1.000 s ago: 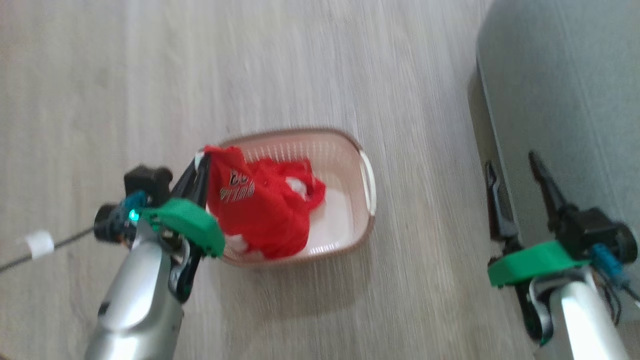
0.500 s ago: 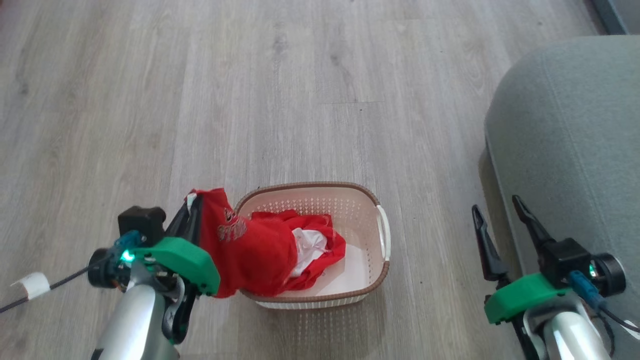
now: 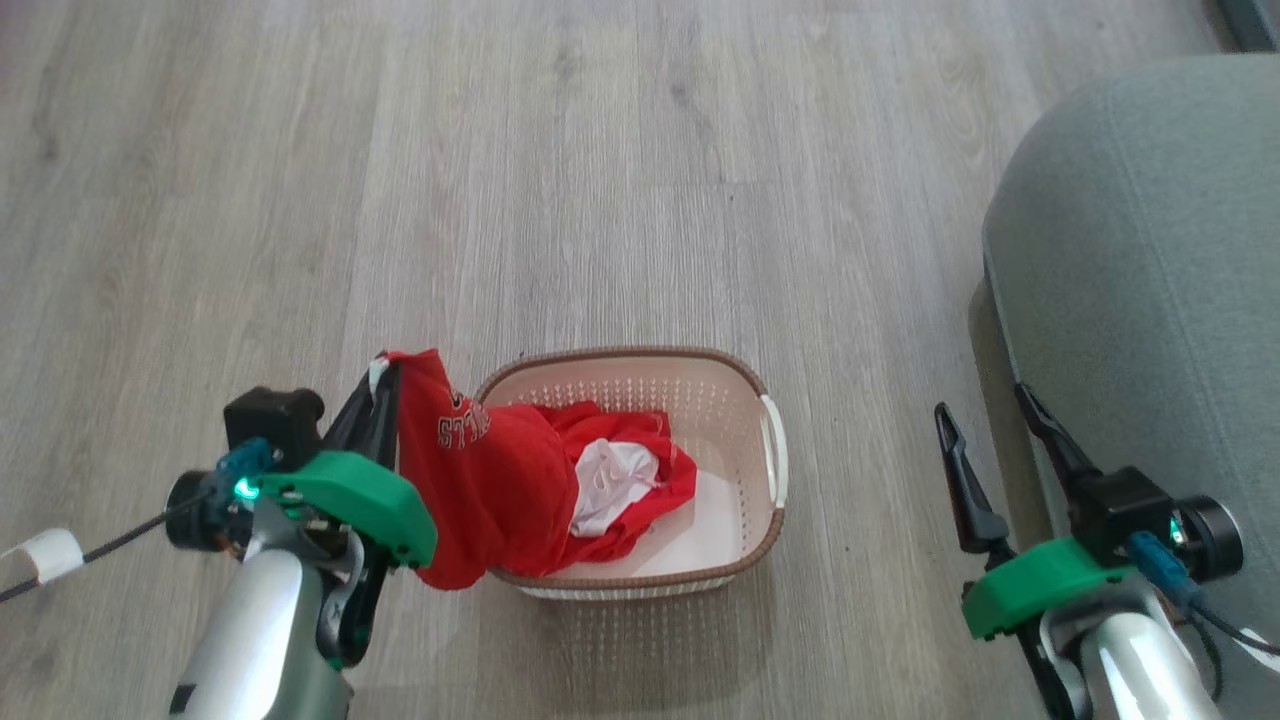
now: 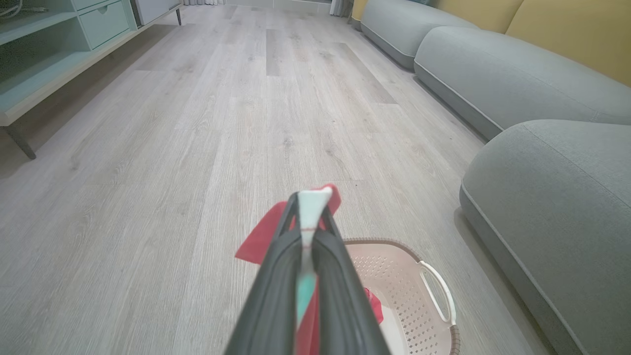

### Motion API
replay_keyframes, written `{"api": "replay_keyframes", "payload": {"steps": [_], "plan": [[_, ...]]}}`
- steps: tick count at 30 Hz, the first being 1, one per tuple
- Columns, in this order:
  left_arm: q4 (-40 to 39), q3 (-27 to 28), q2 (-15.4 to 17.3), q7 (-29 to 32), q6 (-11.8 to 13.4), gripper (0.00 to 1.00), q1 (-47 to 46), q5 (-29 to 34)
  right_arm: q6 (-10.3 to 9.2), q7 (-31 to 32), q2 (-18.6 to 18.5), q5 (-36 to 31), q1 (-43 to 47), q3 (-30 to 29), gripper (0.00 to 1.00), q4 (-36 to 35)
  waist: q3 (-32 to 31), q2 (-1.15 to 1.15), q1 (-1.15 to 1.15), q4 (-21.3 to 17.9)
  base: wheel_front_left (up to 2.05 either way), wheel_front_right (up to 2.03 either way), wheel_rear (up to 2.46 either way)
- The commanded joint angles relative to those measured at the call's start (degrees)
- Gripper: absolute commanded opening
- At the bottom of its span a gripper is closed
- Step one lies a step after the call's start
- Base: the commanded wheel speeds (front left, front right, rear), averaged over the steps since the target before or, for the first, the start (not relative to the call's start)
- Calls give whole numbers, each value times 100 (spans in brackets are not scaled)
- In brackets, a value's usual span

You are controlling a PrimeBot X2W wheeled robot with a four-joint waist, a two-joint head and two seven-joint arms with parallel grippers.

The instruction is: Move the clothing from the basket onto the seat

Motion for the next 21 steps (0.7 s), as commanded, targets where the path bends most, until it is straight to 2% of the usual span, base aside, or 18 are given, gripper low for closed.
{"api": "replay_keyframes", "payload": {"steps": [1,7,17,21], "plan": [[-282,171,141,-20,36,0,-367,-46,-1,-37,-85,17,-270,142,100,-168,57,0,1,3,0,0,0],[-443,53,107,-10,-45,0,-463,-80,-1,-37,-182,73,-410,535,100,-147,-11,0,1,28,0,0,0],[-1110,-608,-23,407,-302,0,-823,-94,-1,-37,-506,699,-1403,2748,100,242,-244,0,1,124,0,0,0],[-1359,-960,-80,621,-387,0,-976,-159,-1,-37,-628,935,-1866,3406,100,512,-321,0,1,205,0,0,0]]}}
